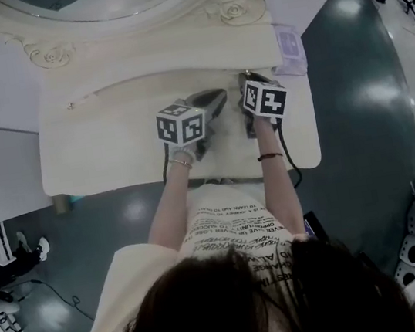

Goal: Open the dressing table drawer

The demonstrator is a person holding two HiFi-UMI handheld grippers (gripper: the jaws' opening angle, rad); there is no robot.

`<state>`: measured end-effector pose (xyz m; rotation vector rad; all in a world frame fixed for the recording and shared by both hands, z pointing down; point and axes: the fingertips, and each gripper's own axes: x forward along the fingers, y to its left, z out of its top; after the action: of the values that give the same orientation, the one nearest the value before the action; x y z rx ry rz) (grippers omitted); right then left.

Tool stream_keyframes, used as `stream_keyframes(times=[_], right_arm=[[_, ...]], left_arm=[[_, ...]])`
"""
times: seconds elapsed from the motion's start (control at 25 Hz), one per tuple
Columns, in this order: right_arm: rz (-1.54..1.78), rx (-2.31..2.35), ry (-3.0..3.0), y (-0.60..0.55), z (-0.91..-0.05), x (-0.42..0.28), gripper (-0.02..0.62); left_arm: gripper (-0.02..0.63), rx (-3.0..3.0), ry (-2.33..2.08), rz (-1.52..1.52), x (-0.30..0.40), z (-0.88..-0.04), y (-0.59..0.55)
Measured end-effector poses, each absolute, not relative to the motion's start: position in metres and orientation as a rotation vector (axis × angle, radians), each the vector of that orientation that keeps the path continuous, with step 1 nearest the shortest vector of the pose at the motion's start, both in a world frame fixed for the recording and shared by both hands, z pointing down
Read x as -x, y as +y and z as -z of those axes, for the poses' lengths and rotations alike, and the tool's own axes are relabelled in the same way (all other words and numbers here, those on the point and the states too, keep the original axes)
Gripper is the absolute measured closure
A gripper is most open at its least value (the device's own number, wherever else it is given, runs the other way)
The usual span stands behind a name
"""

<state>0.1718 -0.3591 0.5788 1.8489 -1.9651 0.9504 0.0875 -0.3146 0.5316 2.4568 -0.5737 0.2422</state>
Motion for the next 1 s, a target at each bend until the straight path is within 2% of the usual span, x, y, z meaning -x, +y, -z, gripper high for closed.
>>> stream_keyframes(times=[1.0], right_arm=[[-0.968,-1.855,-1.955,-0.349,-0.579,-0.171,0.494]], left_arm=[[0.606,-2.464,-0.555,-0.248,-0.084,-0.531,-0.307]])
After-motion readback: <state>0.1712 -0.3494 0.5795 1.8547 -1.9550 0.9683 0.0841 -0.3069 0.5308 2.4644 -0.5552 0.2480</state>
